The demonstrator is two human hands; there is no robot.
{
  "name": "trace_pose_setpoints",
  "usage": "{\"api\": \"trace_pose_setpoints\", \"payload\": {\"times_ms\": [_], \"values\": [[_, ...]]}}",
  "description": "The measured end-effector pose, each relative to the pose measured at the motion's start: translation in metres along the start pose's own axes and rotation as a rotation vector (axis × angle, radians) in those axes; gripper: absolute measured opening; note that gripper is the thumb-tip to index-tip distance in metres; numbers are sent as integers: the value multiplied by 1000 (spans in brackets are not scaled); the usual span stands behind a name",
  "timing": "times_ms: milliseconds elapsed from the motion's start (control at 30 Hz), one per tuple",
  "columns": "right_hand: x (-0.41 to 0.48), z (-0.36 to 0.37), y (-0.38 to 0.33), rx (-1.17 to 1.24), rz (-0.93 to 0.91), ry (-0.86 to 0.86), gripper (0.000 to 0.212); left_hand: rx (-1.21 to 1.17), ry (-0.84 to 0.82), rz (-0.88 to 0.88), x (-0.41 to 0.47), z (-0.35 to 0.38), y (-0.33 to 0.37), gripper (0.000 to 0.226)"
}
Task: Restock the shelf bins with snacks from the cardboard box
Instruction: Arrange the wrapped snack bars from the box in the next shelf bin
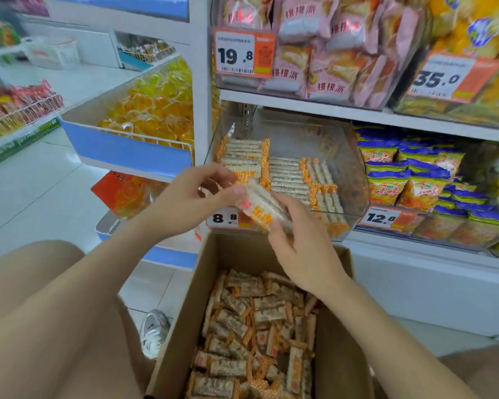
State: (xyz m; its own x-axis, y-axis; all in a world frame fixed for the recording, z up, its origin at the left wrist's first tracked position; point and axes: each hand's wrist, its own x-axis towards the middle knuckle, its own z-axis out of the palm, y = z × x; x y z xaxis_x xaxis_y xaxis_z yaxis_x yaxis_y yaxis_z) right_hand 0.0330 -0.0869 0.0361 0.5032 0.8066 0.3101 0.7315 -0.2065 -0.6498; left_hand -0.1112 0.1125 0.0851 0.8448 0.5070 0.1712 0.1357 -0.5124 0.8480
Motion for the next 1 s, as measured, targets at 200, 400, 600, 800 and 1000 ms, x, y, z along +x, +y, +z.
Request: {"api": "trace_pose_setpoints", "payload": {"times_ms": [200, 400, 600, 800, 1000], "values": [[85, -9, 8, -321, -6, -24, 49, 19, 336, -356, 25, 8, -18, 44], [147, 12, 18, -643, 0, -418, 49, -105, 254, -447, 46, 9, -18, 47], [167, 46, 29, -662, -79, -289, 47, -210, 246, -452, 46, 8, -16, 45], [174, 58, 31, -486, 15, -408, 76, -187, 213, -454, 43, 4, -13, 55], [180, 58, 39, -496, -17, -443, 64, -172, 199, -450, 42, 5, -13, 55]]}}
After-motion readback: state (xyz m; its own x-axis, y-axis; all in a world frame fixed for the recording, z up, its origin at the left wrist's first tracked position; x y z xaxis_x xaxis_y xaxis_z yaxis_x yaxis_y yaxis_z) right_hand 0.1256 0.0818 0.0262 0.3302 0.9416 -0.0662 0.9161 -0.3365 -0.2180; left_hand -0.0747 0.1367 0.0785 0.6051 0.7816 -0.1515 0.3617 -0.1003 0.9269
